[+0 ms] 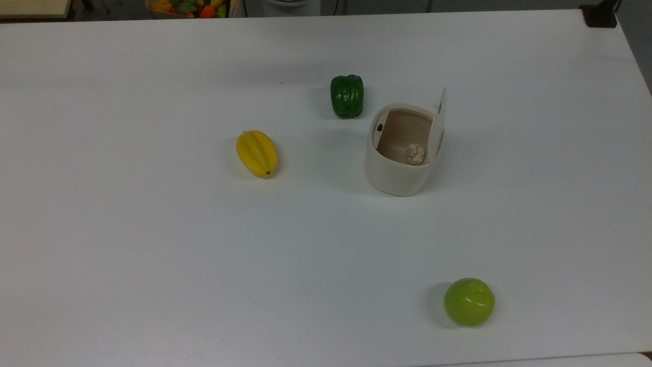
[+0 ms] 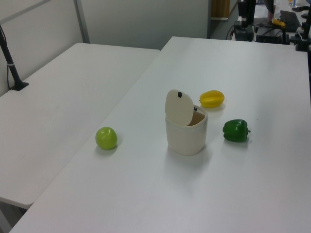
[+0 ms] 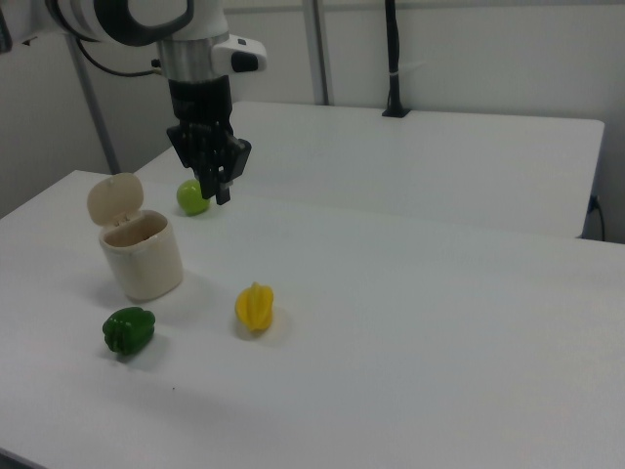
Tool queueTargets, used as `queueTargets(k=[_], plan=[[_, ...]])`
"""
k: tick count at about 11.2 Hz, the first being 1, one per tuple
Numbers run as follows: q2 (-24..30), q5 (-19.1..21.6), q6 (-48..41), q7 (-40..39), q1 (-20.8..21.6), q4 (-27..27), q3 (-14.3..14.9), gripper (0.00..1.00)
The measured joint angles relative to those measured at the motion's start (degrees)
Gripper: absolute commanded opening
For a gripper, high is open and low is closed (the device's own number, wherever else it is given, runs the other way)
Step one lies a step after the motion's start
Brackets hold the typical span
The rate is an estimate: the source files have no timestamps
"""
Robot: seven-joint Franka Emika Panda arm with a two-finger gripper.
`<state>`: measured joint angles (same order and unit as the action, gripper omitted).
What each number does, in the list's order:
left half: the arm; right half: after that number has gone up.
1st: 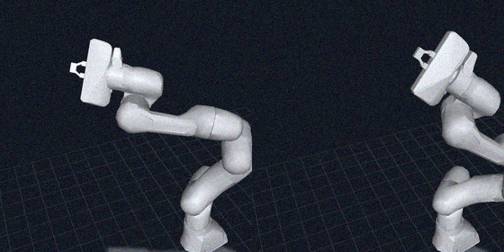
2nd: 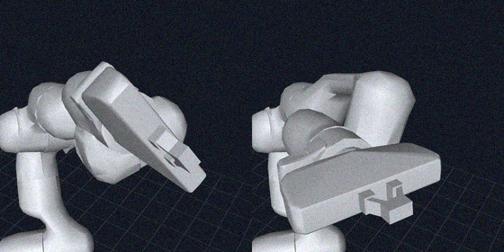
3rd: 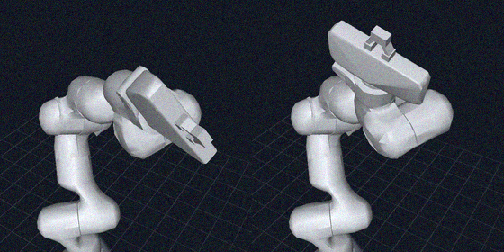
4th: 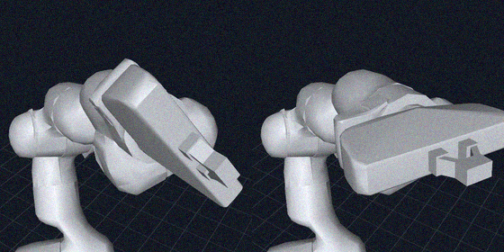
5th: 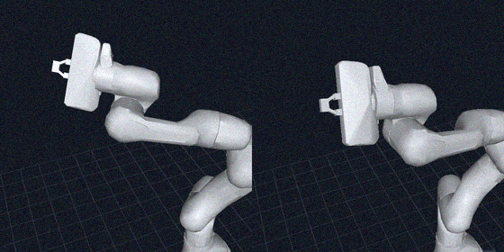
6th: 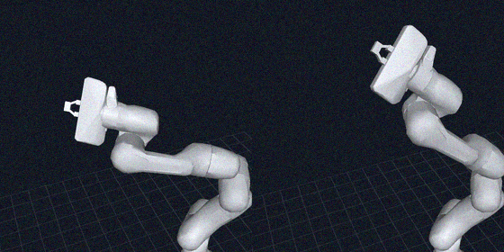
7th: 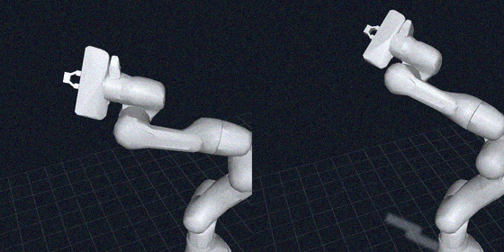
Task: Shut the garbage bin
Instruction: 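Move the gripper over to the raised lid of the cream bin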
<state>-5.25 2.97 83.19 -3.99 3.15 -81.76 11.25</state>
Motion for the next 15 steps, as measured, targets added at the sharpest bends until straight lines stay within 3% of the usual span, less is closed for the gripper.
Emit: queueTargets(k=[8, 11, 15], plan=[[-2.4, 0.6, 4.1, -1.5, 3.8, -0.4, -0.5, 0.00], [-4.5, 3.0, 10.1, -2.5, 5.3, -0.4, -1.8, 0.00], [-4.8, 11.1, 20.7, -3.5, 5.4, 0.2, -6.8, 0.00]])
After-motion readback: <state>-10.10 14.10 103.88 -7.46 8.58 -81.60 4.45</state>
